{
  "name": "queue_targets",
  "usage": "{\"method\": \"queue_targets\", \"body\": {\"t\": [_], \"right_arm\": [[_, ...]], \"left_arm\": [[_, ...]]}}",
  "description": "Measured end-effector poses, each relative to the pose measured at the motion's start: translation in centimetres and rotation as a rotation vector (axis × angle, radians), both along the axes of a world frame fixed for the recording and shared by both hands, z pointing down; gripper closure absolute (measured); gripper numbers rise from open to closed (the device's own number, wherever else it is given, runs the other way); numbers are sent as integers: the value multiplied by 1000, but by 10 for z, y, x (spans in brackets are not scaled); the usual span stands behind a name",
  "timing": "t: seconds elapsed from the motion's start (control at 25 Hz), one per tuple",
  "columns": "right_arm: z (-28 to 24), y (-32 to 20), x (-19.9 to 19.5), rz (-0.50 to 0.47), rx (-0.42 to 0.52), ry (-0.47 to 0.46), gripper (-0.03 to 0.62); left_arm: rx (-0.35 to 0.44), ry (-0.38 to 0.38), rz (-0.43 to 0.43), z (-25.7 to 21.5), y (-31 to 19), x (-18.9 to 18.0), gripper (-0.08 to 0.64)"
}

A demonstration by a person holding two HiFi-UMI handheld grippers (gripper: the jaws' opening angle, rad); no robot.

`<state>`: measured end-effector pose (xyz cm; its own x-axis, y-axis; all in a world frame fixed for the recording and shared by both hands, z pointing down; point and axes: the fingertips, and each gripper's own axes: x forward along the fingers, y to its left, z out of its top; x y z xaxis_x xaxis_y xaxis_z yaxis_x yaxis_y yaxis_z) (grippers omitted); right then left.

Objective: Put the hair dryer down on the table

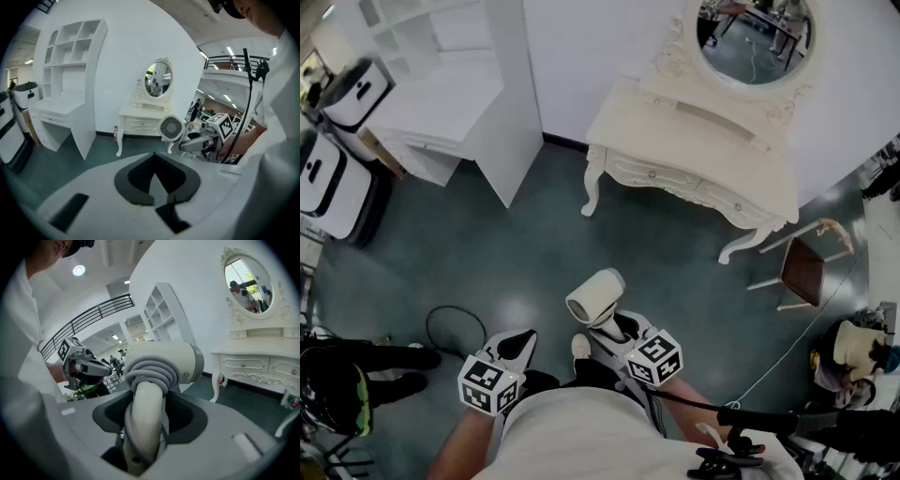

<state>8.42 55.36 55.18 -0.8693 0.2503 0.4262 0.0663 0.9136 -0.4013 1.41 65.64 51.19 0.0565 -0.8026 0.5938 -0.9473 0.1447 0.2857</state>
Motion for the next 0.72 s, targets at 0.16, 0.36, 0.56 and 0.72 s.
{"method": "queue_targets", "body": {"t": [0.16, 0.36, 0.56, 0.72], "right_arm": [[0, -18, 11, 60, -4, 25, 373], [7, -44, 27, 242, 10, 67, 373], [-2, -51, 25, 434, 43, 104, 373], [-11, -37, -3, 558, 20, 98, 373]], "left_arm": [[10, 8, 96, -10, -45, -3, 558], [33, 32, 275, -9, -88, -2, 558], [80, 61, 441, -15, -112, -21, 558], [110, 50, 536, -27, -99, -59, 558]]}}
